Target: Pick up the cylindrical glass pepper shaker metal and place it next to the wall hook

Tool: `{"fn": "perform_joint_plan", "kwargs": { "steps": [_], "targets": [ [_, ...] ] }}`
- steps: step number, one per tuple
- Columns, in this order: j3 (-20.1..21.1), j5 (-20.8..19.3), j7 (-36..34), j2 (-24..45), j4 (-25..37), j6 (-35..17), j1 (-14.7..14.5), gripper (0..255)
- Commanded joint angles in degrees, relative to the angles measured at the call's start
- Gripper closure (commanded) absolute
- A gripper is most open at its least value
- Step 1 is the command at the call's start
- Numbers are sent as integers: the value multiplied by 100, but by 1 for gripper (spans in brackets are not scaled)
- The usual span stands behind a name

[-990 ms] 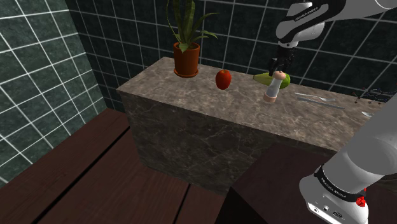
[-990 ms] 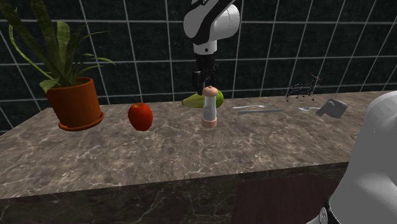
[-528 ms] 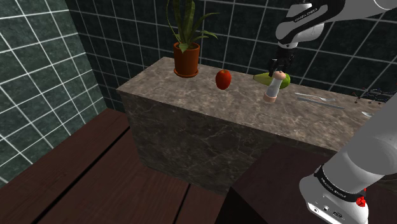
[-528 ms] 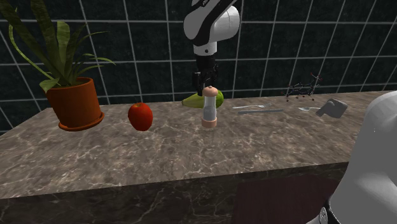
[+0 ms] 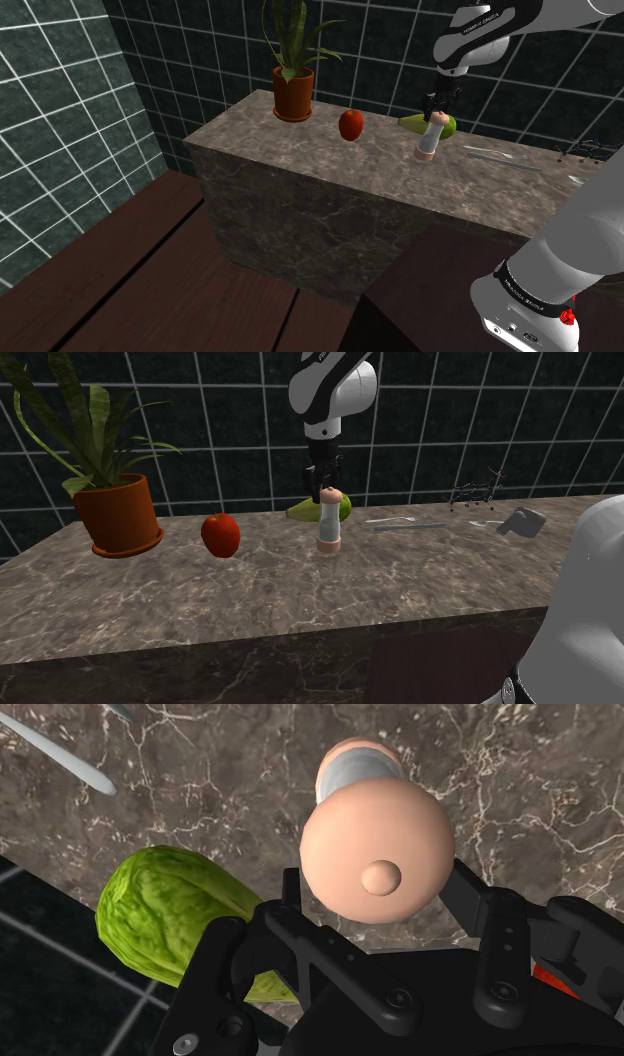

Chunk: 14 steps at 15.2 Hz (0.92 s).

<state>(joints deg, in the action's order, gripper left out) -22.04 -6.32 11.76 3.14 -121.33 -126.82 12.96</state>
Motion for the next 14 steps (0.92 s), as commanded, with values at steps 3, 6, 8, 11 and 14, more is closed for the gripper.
{"fn": "perform_joint_plan", "kwargs": {
  "steps": [3,6,8,11,14],
  "targets": [
    [0,1,2,3,-1,-1,0,255],
    [3,-31,-5,-104,120,222,-9,255],
    [6,-50,-8,-170,207,372,-14,255],
    [11,-73,-9,-259,347,596,-22,255],
    [18,-91,-6,-338,498,821,-29,255]
  ]
}}
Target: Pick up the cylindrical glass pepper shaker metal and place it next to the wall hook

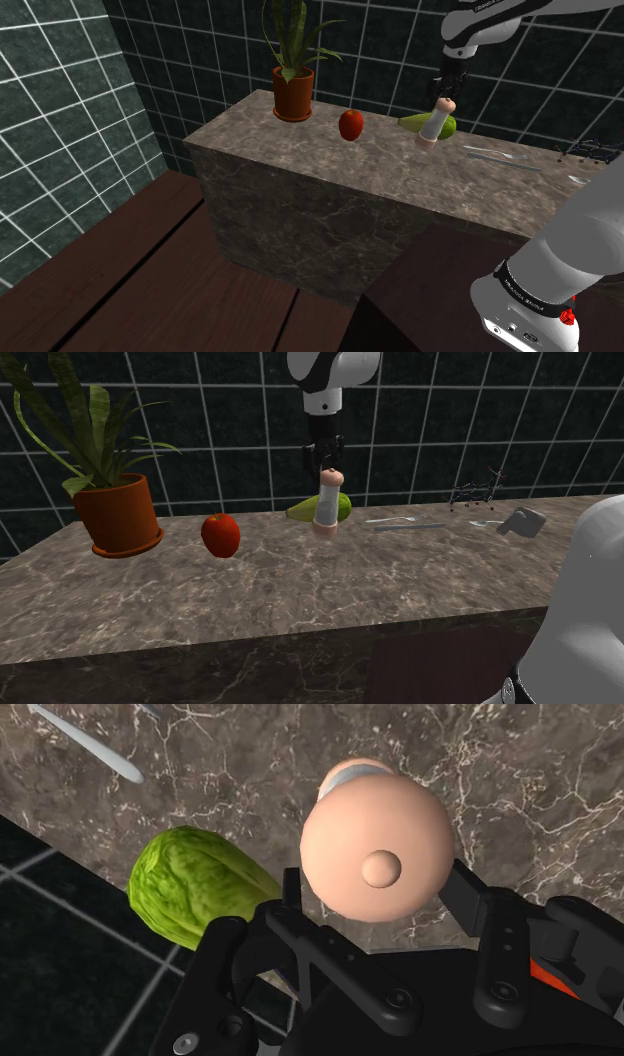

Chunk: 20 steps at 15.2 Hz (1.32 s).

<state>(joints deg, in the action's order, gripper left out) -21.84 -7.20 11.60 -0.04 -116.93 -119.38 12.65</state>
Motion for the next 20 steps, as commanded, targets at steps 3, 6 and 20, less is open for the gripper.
{"fn": "perform_joint_plan", "kwargs": {
  "steps": [3,6,20],
  "targets": [
    [6,-17,16,-87,220,302,-5,255],
    [13,-26,26,-143,393,528,-11,255],
    [40,-21,109,-247,1359,1589,-34,255]
  ]
}}
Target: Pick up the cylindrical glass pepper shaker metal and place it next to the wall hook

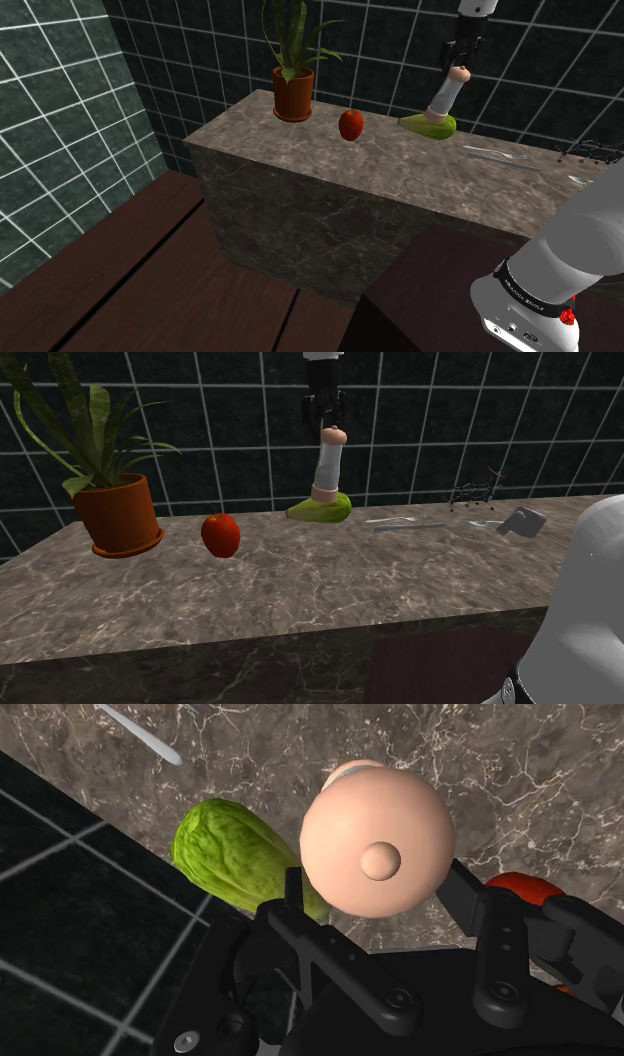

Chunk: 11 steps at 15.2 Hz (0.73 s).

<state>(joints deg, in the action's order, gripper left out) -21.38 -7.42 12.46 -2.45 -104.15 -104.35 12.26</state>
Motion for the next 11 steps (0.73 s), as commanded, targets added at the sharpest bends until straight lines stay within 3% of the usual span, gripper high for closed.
{"fn": "perform_joint_plan", "kwargs": {
  "steps": [1,11],
  "targets": [
    [-5,4,31,-3,161,163,5,255],
    [-6,59,136,103,1049,946,4,255]
  ]
}}
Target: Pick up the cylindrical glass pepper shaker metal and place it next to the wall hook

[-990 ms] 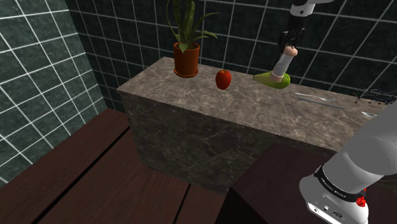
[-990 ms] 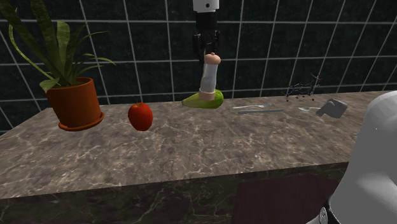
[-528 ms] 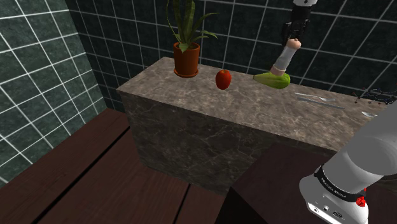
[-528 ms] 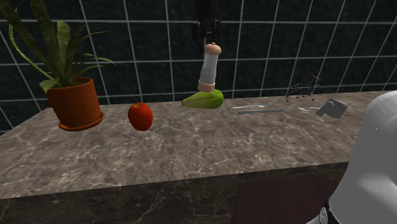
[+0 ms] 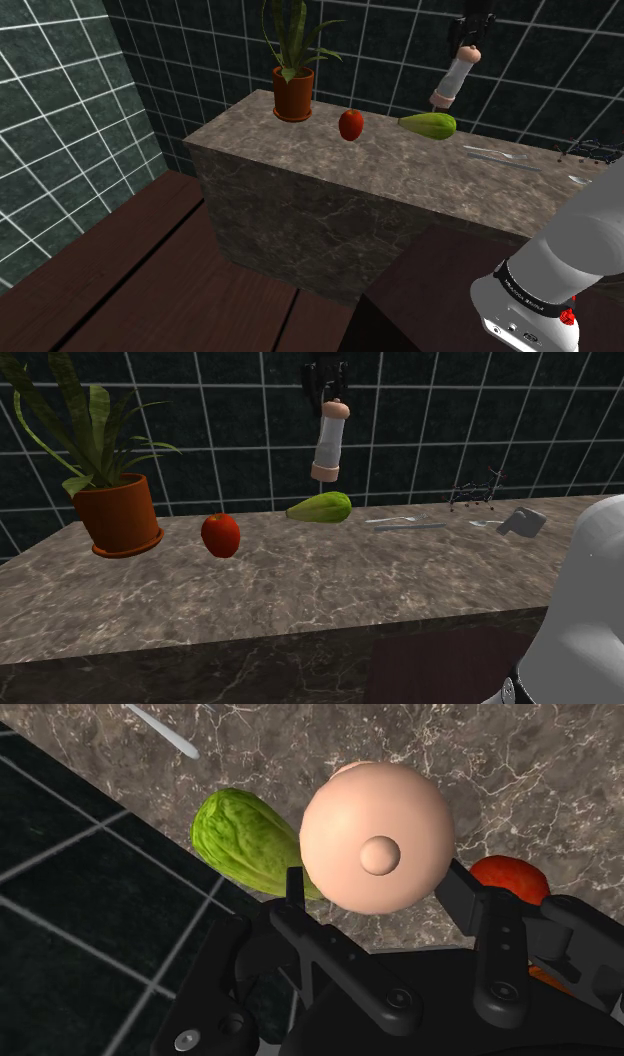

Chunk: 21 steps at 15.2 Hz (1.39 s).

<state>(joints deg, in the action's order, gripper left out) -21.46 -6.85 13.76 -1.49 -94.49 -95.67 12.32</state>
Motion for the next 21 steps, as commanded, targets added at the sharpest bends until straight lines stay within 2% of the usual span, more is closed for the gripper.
{"fn": "perform_joint_plan", "kwargs": {
  "steps": [1,8,14,21],
  "targets": [
    [0,10,19,26,182,158,-1,255],
    [-18,76,114,195,890,701,16,255],
    [-324,-145,699,-413,230,532,308,255],
    [-775,-352,1488,-863,-181,415,672,255]
  ]
}}
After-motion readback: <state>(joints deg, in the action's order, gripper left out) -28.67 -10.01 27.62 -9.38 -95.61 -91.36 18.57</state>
